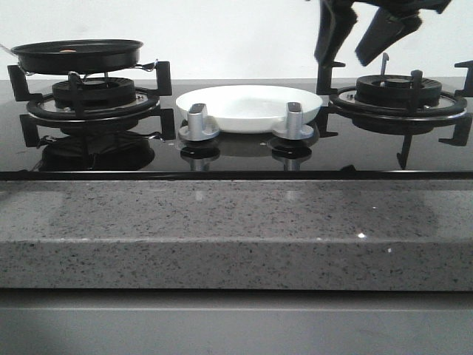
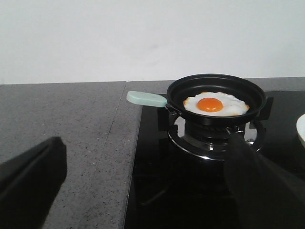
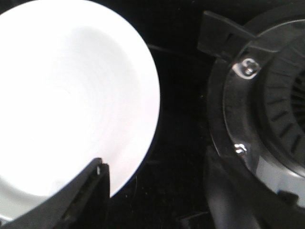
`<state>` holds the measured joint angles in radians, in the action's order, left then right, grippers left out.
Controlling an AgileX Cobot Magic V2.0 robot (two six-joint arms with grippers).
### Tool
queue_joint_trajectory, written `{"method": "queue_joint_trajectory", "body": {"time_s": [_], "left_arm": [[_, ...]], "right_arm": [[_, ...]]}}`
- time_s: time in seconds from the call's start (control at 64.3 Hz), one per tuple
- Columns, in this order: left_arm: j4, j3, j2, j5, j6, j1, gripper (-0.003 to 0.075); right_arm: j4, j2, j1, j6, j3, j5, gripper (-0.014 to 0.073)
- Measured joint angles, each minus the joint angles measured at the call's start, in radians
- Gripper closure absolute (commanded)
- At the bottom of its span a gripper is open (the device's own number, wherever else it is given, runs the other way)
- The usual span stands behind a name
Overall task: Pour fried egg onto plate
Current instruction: 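Lower the right gripper to the white plate rim and grasp it, then lift the white plate with the right gripper and move it toward the pan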
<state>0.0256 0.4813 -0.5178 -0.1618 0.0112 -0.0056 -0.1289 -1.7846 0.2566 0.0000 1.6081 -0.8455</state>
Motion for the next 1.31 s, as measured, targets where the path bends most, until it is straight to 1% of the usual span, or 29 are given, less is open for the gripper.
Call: {"method": "queue_joint_trajectory", "body": {"time_s": [0.233, 0.467, 0.622, 0.731, 0.794, 0.902, 1.043, 1.12, 1.198, 1.229, 1.307], "left_arm": [[0.000, 0.000, 0.000, 0.000, 0.000, 0.000, 0.0059], [0.000, 0.000, 0.000, 0.000, 0.000, 0.000, 0.0059], [0.000, 0.000, 0.000, 0.000, 0.000, 0.000, 0.0059], [0.000, 0.000, 0.000, 0.000, 0.000, 0.000, 0.0059], [0.000, 0.000, 0.000, 0.000, 0.000, 0.000, 0.0059], [0.000, 0.000, 0.000, 0.000, 0.000, 0.000, 0.0059], [0.000, 0.000, 0.000, 0.000, 0.000, 0.000, 0.0059], [0.000, 0.000, 0.000, 0.000, 0.000, 0.000, 0.0059], [0.000, 0.000, 0.000, 0.000, 0.000, 0.000, 0.0059], [0.000, 0.000, 0.000, 0.000, 0.000, 0.000, 0.0059], [0.000, 0.000, 0.000, 0.000, 0.000, 0.000, 0.0059]], "right_arm": [[-0.010, -0.204, 0.000, -0.007, 0.289, -0.208, 0.0239], [-0.018, -0.356, 0.000, -0.007, 0.509, -0.363, 0.0246], [-0.019, -0.438, 0.000, -0.007, 0.613, -0.390, 0.0246], [-0.019, -0.462, 0.000, -0.007, 0.633, -0.394, 0.0246], [-0.019, -0.464, -0.002, -0.007, 0.634, -0.396, 0.0261], [-0.019, -0.466, -0.002, -0.007, 0.637, -0.397, 0.0319], [-0.019, -0.469, -0.002, -0.009, 0.637, -0.398, 0.0426], [-0.020, -0.470, -0.002, -0.009, 0.637, -0.399, 0.0522], [-0.022, -0.470, -0.004, -0.010, 0.637, -0.399, 0.0638], [-0.025, -0.470, -0.006, -0.010, 0.639, -0.399, 0.0666], [-0.039, -0.470, -0.008, -0.008, 0.643, -0.395, 0.0652]]}}
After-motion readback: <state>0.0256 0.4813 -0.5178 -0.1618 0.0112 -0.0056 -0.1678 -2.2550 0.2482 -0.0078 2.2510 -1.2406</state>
